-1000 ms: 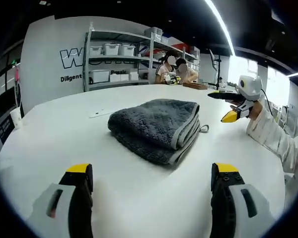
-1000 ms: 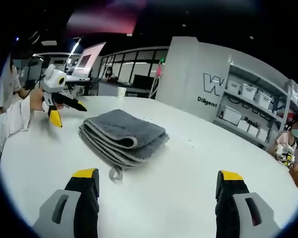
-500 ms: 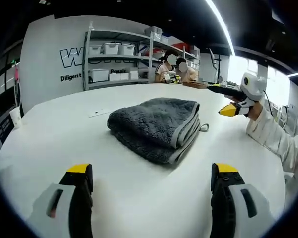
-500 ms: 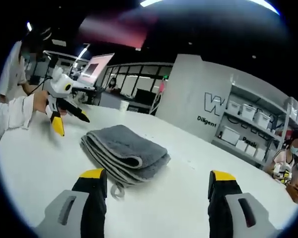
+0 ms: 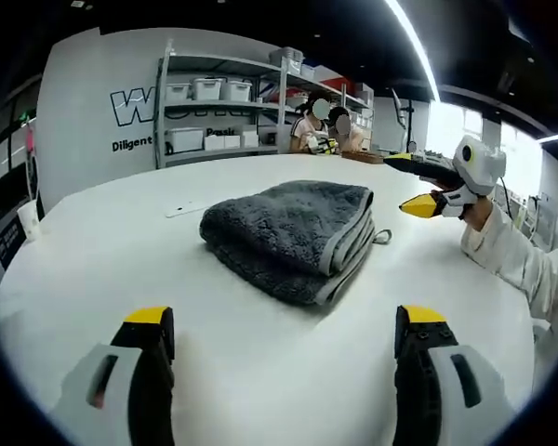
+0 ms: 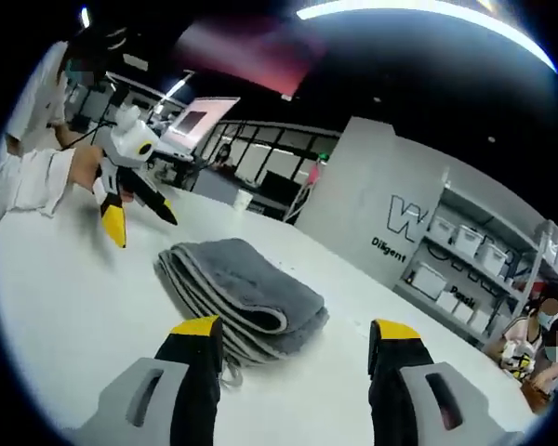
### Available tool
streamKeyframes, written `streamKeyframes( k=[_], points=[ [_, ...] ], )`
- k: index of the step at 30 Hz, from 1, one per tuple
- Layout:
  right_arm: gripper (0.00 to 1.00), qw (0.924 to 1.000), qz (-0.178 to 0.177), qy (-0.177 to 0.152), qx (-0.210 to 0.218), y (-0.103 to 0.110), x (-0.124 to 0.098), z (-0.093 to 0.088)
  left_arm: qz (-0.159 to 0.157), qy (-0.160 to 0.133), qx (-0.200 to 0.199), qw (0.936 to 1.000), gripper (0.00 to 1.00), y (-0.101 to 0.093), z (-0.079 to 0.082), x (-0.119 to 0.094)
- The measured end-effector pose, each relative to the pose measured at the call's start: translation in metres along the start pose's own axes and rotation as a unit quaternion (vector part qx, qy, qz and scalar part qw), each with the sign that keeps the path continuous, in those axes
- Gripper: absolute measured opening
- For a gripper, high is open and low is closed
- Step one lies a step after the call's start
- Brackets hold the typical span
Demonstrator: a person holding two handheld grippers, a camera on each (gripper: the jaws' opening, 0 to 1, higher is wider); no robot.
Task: Open the folded towel by lifting each exposed corner and separating the folded layers until the towel lies flat within the target outline without major curled edges
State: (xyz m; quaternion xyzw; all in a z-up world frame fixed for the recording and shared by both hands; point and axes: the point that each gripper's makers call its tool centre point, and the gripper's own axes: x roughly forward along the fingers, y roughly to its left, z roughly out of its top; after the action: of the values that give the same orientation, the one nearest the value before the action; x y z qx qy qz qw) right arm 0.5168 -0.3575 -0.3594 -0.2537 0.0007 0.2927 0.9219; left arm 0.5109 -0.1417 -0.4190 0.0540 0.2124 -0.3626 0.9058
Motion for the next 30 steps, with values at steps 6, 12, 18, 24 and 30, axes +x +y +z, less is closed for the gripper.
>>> streamKeyframes(
  k=[6,12,18,24,30],
  points=[
    [0.48,0.9998,-0.003,-0.016,-0.01,0.006,0.003,0.007,0.0,0.002,0.002,1.0,0.97,-0.001,-0.001,0.0],
    [0.42,0.9995,-0.003,-0.02,-0.025,0.011,0.008,0.009,0.001,0.003,0.002,1.0,0.97,0.0,-0.002,0.0],
    [0.38,0.9995,0.002,-0.016,-0.029,0.017,0.014,0.006,0.001,0.004,0.003,1.0,0.97,0.0,-0.002,0.0],
    [0.34,0.9992,0.008,-0.011,-0.036,0.021,0.018,0.004,0.0,0.004,0.005,1.0,0.97,-0.001,-0.001,0.0],
    [0.31,0.9988,0.009,-0.007,-0.047,0.024,0.02,0.004,-0.001,0.008,0.01,0.9999,0.97,-0.002,-0.002,0.001]
  ],
)
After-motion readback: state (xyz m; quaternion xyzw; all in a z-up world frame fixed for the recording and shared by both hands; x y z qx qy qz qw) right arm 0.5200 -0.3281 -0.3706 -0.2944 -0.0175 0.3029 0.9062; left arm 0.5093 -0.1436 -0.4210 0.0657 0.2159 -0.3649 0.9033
